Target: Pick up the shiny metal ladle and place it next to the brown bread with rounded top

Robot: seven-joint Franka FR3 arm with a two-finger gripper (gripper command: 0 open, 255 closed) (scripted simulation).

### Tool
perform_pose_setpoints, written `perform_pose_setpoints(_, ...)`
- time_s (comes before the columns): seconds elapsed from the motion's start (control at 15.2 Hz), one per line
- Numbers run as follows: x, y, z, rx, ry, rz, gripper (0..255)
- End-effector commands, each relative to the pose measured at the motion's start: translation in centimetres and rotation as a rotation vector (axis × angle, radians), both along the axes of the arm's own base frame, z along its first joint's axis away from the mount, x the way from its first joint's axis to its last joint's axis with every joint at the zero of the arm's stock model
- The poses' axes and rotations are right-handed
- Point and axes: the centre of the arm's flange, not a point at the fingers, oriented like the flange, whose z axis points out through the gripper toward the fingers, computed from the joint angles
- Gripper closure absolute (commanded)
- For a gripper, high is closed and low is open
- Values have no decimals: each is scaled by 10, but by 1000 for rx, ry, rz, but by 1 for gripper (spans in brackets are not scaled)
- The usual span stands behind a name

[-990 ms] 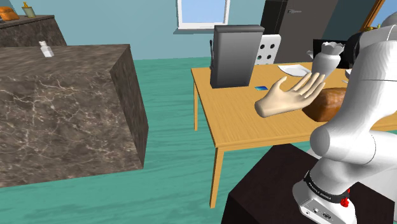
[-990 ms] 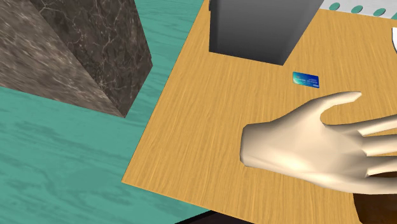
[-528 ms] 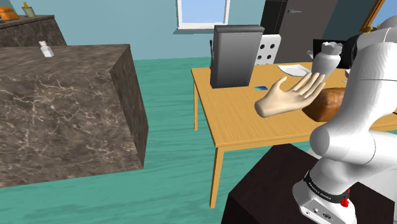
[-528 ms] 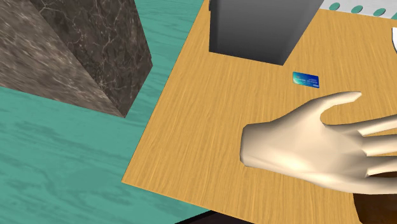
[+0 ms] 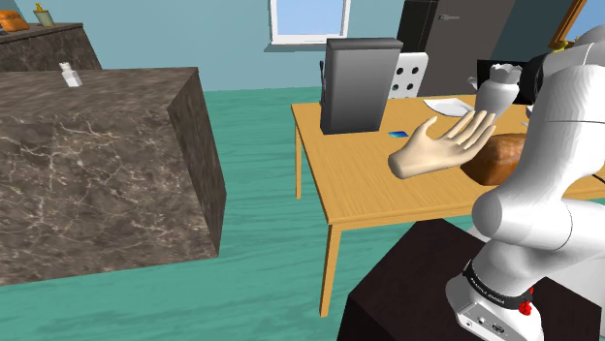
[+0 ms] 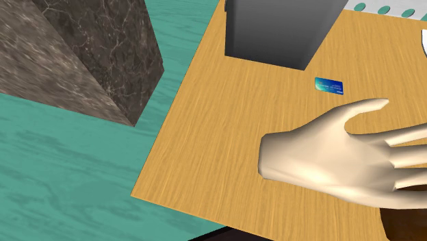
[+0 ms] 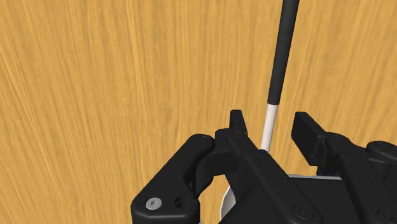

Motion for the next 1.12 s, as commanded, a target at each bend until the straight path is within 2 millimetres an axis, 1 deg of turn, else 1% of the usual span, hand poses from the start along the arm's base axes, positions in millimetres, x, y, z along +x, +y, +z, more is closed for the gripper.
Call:
perform_pose_setpoints(0.0, 0, 0, 0, 0, 0, 0, 0)
perform_pose_setpoints(0.26, 0, 0, 0, 0, 0, 0, 0)
perform_pose_setpoints(0.46, 2, 4, 39, 0, 0, 0, 0)
perform_pose_setpoints(0.53, 2, 6, 49, 0, 0, 0, 0)
perform_pose_setpoints(1.06, 2, 6, 49, 0, 0, 0, 0)
